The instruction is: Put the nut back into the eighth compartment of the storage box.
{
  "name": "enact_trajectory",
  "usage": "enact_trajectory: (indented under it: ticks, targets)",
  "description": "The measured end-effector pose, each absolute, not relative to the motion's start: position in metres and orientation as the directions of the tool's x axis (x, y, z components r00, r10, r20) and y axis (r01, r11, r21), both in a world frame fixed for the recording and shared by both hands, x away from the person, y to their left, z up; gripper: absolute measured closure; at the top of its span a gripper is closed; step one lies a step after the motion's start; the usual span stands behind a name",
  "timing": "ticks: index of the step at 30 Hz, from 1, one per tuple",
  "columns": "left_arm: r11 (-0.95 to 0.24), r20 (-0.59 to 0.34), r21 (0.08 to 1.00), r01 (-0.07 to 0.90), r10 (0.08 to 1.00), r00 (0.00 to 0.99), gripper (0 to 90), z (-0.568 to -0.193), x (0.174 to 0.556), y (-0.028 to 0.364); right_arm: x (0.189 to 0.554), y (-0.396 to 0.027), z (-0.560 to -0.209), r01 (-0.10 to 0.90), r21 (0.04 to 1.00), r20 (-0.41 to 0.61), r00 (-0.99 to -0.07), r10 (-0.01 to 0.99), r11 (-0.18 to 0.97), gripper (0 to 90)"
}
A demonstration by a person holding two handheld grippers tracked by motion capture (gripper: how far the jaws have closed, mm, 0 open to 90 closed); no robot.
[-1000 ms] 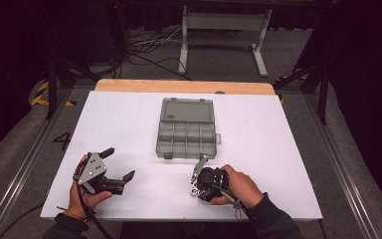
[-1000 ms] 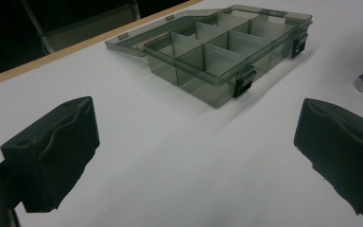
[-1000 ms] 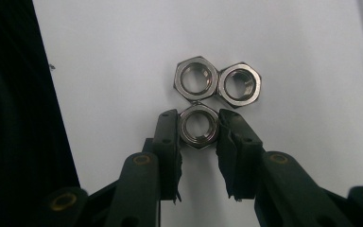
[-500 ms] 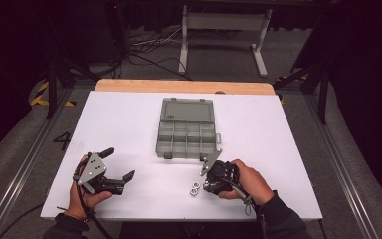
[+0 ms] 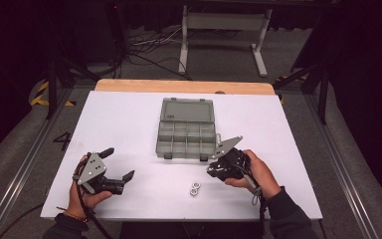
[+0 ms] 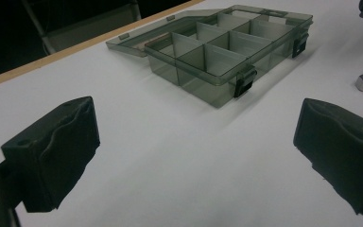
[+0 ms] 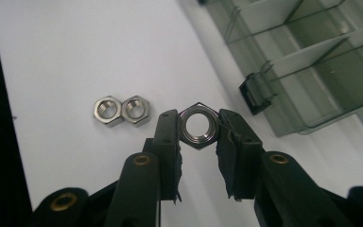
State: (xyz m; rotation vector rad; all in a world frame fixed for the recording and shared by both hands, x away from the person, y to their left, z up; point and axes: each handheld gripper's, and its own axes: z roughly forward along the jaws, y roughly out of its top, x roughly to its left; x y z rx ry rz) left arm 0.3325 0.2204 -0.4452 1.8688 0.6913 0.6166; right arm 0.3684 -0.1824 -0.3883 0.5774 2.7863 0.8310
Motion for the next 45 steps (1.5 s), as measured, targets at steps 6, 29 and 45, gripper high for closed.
enact_trajectory:
  ticks: [6, 29, 45]
  targets:
    - [-0.331, 0.11, 0.925, 0.184, 0.699, 0.706, 1.7, -0.445, 0.333, 0.221, 0.374, -0.188, -0.384, 0.327, 0.596, -0.066, -0.89, 0.451, 0.733, 70.4]
    - [-0.327, 0.101, 0.926, 0.189, 0.696, 0.711, 1.7, -0.446, 0.334, 0.222, 0.407, -0.185, -0.357, 0.274, 0.667, -0.148, -0.862, 0.484, 0.693, 70.4]
    - [-0.32, 0.095, 0.93, 0.18, 0.684, 0.723, 1.4, -0.447, 0.334, 0.223, 0.438, -0.173, -0.352, 0.307, 0.576, -0.153, -0.87, 0.469, 0.758, 70.4]
